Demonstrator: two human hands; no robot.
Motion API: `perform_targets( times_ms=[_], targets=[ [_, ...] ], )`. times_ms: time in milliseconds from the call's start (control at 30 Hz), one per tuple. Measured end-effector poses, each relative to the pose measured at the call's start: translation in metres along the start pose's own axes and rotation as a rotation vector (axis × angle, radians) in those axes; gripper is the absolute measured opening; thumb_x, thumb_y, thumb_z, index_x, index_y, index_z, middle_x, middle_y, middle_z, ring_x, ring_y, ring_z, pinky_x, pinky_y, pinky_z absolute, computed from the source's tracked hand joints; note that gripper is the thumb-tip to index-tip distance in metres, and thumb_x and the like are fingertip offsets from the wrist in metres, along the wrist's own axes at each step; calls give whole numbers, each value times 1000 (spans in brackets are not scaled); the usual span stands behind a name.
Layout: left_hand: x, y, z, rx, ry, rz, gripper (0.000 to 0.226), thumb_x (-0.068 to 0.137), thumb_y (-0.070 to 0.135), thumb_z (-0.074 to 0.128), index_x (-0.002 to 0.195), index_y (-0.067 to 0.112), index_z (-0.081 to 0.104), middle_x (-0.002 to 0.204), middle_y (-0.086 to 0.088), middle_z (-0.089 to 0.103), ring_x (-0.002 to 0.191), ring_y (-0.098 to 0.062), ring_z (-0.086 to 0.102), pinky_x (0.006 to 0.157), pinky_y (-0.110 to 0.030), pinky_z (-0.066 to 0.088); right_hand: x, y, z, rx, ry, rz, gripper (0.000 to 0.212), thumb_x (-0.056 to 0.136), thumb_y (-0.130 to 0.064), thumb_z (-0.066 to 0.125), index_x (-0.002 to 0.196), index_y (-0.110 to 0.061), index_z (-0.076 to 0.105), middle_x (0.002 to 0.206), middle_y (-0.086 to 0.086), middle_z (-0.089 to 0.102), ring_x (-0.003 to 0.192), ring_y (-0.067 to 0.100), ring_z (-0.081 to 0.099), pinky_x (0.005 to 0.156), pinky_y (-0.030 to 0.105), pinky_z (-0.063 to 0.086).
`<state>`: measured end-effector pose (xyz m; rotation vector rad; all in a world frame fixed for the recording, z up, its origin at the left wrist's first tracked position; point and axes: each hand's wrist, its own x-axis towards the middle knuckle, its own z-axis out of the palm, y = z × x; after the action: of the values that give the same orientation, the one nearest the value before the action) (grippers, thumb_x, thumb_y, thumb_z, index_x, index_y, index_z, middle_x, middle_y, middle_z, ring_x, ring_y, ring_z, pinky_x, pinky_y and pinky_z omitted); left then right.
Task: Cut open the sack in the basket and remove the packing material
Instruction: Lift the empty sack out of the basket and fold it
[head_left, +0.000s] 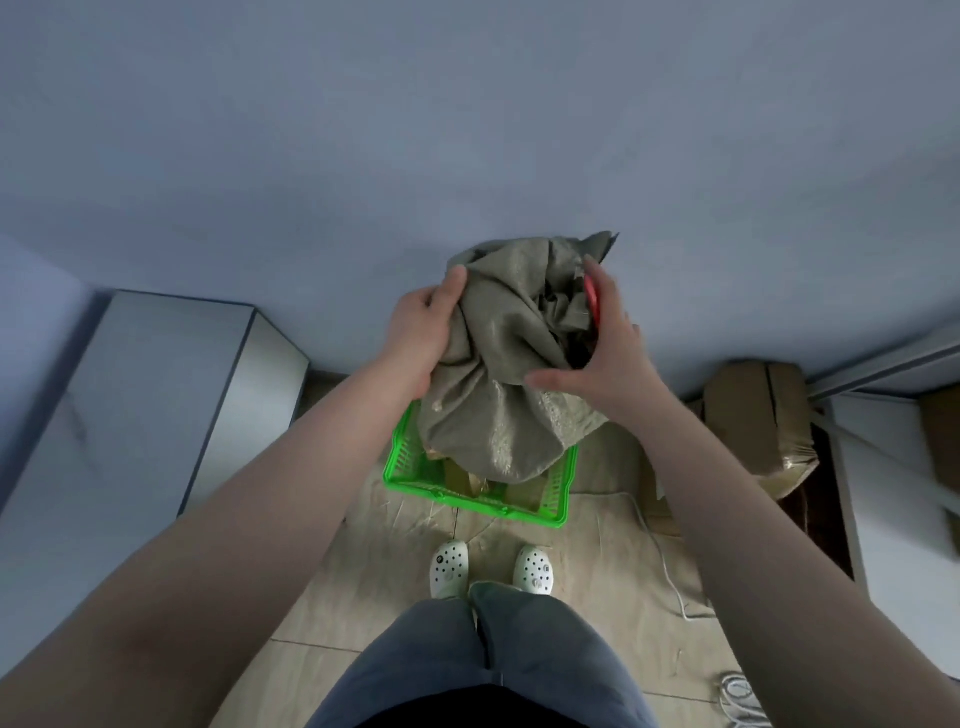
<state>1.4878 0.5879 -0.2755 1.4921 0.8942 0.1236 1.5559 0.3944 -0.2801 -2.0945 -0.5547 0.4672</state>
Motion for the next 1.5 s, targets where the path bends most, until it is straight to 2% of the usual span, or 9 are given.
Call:
perform_targets(
  times_ms=[200,333,533,633,733,1000,1167,1333,1500],
  targets=[
    [7,15,-50,81,182,51,38,94,48,53,77,16,65,87,-6,68,91,-26,68,87,-36,52,7,0,-54,228,471,269,42,81,-7,61,122,-11,57,95,0,64,88,20,62,70,29,54],
    [1,23,-56,426,112,203,64,74,75,49,111,23,58,119,-8,61,119,-33,54,104,-46,42,8,-12,-71,373,341,343,25,86,-12,60,110,-6,61,87,6,64,73,16,63,54,23,47],
    [-30,58,-19,643,-233,681,118,43,83,63,145,49,14,163,-2,-7,149,-32,-12,114,-59,-1,13,-52,-78,357,42,269,14,86,-19,61,95,-10,68,73,7,60,50,15,55,40,27,35],
    [-34,68,-10,405,-359,556,72,60,62,69,125,42,45,146,0,44,139,-10,36,114,-35,29,16,-63,-75,474,-205,162,15,78,-20,67,89,-12,73,90,17,66,81,29,61,71,51,49],
    [-37,75,-3,121,-456,325,14,88,40,64,95,27,65,88,15,71,80,7,66,73,-13,50,16,-69,-72,760,-345,162,22,81,-16,60,97,-4,67,89,8,72,83,21,70,75,33,57],
    [-31,81,0,-139,6,13,46,70,55,78,94,17,68,91,0,72,84,-15,69,72,-25,56,22,-76,-67,534,441,204,34,83,-43,65,107,-18,59,103,-1,60,79,6,51,69,21,38],
    [-34,92,6,-72,-50,27,56,75,65,66,98,14,67,95,-3,73,90,-20,71,78,-32,57,16,-100,-37,178,-12,59,73,65,-77,64,131,-55,43,136,-5,52,129,16,47,105,35,43],
    [-38,105,-5,-224,-426,-4,78,87,75,28,109,13,71,109,-5,73,99,-20,71,85,-33,57,19,-105,-38,460,-364,214,33,89,-46,60,114,-25,60,107,-4,73,96,10,72,80,26,56],
    [-14,93,-3,107,27,163,56,94,66,28,110,18,51,105,2,61,104,-20,60,82,-31,46,26,-95,-32,577,24,397,48,78,-43,77,112,-10,68,101,5,75,85,17,74,70,27,60]
  ],
)
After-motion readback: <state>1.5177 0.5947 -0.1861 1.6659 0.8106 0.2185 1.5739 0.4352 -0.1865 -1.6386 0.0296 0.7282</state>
